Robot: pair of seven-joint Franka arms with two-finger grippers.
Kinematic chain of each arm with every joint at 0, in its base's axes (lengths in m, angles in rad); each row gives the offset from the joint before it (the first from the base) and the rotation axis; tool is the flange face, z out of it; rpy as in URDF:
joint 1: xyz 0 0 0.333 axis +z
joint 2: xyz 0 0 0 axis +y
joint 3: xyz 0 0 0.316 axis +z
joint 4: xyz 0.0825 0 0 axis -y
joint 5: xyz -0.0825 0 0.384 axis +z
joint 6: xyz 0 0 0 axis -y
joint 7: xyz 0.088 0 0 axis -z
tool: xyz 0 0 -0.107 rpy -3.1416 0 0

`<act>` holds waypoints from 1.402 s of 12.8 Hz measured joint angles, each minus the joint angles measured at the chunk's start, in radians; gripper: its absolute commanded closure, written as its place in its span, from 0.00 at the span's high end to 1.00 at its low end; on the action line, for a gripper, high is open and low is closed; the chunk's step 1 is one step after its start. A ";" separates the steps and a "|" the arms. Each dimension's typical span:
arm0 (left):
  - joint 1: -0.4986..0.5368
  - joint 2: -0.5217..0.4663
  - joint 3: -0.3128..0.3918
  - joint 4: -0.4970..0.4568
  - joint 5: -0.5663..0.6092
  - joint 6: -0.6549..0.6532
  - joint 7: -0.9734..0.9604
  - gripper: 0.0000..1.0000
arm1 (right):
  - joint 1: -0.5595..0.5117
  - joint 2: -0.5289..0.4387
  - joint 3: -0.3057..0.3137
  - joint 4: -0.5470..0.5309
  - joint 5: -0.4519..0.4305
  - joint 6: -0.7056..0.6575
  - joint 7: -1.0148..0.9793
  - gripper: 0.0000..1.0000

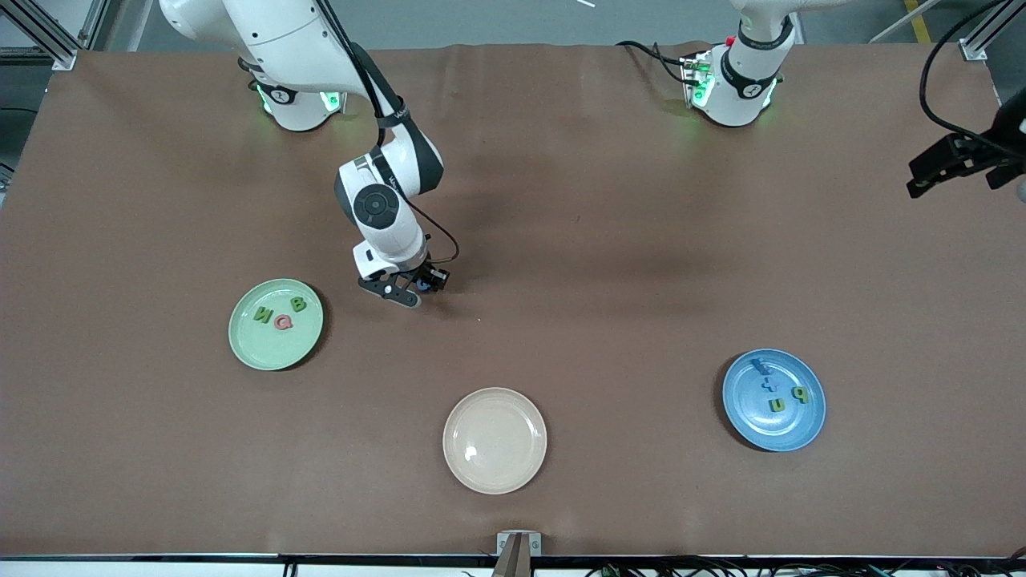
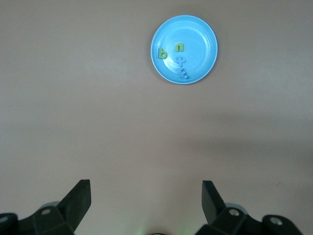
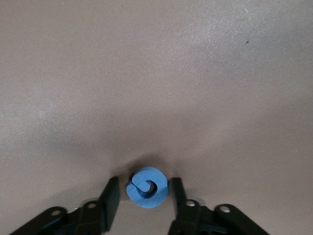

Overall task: Sort upper and lower case letters into plates
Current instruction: 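Grasp the blue c with the right gripper while the left gripper withdraws, then carry the c onto the green plate and open the right gripper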

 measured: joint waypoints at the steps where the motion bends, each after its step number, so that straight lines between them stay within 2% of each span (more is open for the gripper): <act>1: -0.014 -0.010 0.010 -0.012 0.000 0.000 0.000 1.00 | 0.000 -0.003 -0.002 0.000 0.000 -0.005 0.000 0.03; 5: -0.020 -0.034 0.020 -0.043 0.000 0.000 0.000 1.00 | -0.002 -0.002 -0.012 0.001 0.000 -0.003 -0.005 0.00; 7: -0.021 -0.046 0.020 -0.052 0.000 0.000 0.002 1.00 | -0.031 -0.009 -0.034 0.012 0.000 -0.017 -0.075 0.00; 12: -0.024 -0.049 0.018 -0.065 0.000 0.019 0.003 1.00 | -0.241 -0.066 -0.047 0.095 0.000 -0.222 -0.394 0.00; 15: -0.025 -0.049 0.014 -0.074 -0.002 0.027 0.004 1.00 | -0.350 -0.069 -0.049 0.102 0.000 -0.240 -0.573 0.00; 18: -0.028 -0.049 -0.016 -0.081 -0.009 0.028 0.005 1.00 | -0.397 -0.065 -0.049 0.102 -0.001 -0.240 -0.633 0.01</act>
